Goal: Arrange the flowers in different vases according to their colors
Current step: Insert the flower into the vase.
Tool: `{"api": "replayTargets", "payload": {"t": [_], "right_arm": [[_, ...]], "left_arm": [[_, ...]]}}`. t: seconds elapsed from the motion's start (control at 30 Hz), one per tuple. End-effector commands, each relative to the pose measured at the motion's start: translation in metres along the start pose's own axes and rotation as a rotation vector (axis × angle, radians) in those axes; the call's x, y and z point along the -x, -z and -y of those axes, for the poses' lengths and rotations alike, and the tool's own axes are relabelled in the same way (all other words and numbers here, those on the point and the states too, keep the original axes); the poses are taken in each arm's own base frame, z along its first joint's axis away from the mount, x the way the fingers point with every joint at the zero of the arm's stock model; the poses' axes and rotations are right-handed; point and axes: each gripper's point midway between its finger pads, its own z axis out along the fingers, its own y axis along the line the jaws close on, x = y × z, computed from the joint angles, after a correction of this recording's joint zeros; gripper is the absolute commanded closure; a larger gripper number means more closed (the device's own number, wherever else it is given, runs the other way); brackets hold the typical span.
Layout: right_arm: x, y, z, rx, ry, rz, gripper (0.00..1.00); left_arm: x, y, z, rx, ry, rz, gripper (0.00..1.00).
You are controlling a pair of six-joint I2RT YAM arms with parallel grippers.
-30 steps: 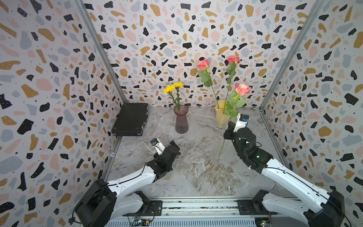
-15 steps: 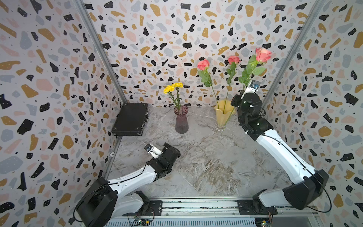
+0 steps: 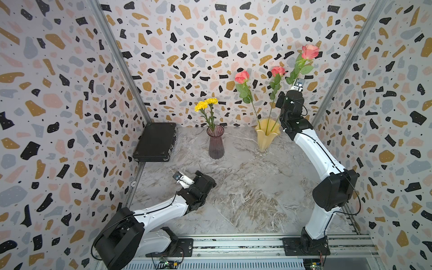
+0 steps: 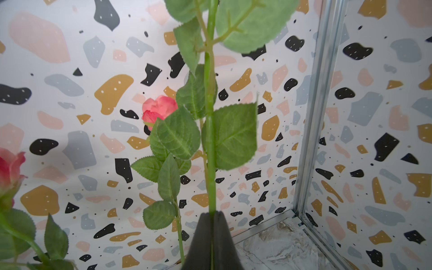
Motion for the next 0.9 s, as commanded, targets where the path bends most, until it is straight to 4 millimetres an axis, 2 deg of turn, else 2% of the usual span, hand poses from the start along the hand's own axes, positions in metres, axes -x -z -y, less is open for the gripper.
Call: {"api": "replayTargets", "payload": {"t": [0.0,0.07,0.13,0.37,0.53,0.63,0.87], "right_arm": [[-0.012,-0.005,0.000,-0.009,-0.034,0.009,1.00],[-0.031,-0.010,-0.003,-0.003,-0.048,-0.024,1.00],[-0.041,-0.011,-0.001,-0.012,-0.070,-0.044,1.00],[-0.051,-0.005,0.001,-0.012,-0.077,-0.064,0.99],[-0.051,0.008,0.003,0.013,-0.121,-0.071,0.71],[-0.052,0.016,-0.001,0.044,-0.139,-0.117,0.59],[-0.042,0.057,-0.014,0.125,-0.162,-0.153,0.55]], "left_arm": [[0.002,0.000,0.007,-0.003,0.012,0.004,0.01],[0.002,0.000,0.007,-0.005,0.011,0.001,0.01],[0.001,0.000,0.007,-0.004,0.007,-0.002,0.01],[0.004,0.001,0.006,-0.005,0.004,0.008,0.00],[0.002,0.001,0.010,-0.015,-0.003,-0.005,0.01],[0.000,0.001,0.015,-0.024,-0.008,-0.022,0.01],[-0.010,0.004,0.035,-0.103,-0.076,-0.097,0.00]]}}
